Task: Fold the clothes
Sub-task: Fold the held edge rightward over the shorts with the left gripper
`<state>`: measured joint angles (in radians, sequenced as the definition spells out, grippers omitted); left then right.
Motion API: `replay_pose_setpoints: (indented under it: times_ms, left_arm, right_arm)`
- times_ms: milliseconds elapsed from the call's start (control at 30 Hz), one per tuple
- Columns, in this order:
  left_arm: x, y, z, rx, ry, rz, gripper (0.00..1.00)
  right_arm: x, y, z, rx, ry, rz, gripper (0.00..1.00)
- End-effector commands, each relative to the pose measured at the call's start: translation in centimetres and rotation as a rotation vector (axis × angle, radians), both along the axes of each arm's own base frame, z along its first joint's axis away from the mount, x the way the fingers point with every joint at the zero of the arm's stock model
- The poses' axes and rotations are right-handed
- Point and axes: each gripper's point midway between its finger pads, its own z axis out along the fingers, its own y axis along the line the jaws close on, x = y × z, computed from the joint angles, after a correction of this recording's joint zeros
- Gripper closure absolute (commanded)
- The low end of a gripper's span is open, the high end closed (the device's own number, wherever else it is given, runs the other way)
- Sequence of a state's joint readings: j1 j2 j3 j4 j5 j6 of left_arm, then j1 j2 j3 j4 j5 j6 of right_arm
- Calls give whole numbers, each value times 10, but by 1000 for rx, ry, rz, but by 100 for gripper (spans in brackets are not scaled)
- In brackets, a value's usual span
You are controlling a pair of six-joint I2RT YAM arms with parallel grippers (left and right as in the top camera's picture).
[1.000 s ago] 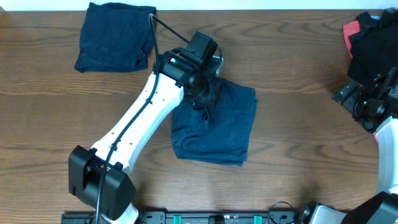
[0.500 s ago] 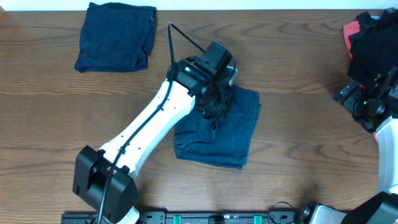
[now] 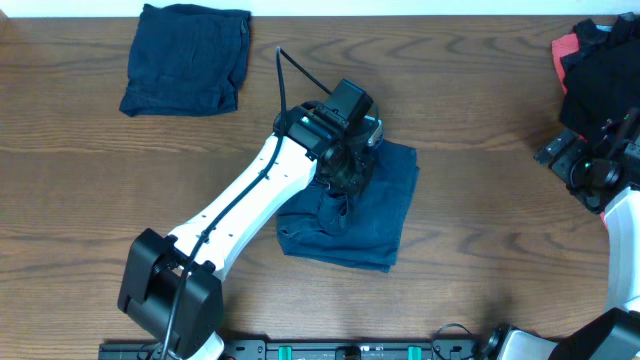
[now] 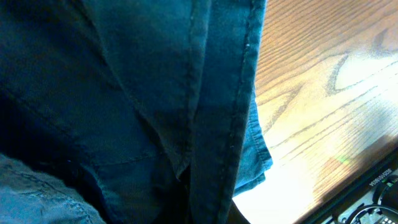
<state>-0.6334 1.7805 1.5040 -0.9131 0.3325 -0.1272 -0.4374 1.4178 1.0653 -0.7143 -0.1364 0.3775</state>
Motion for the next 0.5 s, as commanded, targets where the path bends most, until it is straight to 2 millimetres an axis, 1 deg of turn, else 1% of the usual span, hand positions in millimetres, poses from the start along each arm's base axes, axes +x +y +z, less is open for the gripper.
replay_pose_setpoints:
  times_ms: [0, 267, 467]
  left_arm:
    - [-8, -5, -11, -18, 46, -17, 94]
    - [-8, -17, -15, -79, 48, -29, 94]
    - [-9, -18, -23, -90, 45, -30, 94]
  right_arm:
    - [1, -5, 2, -18, 0, 3, 1]
    - [1, -5, 2, -18, 0, 3, 1]
    - [1, -5, 2, -18, 0, 3, 1]
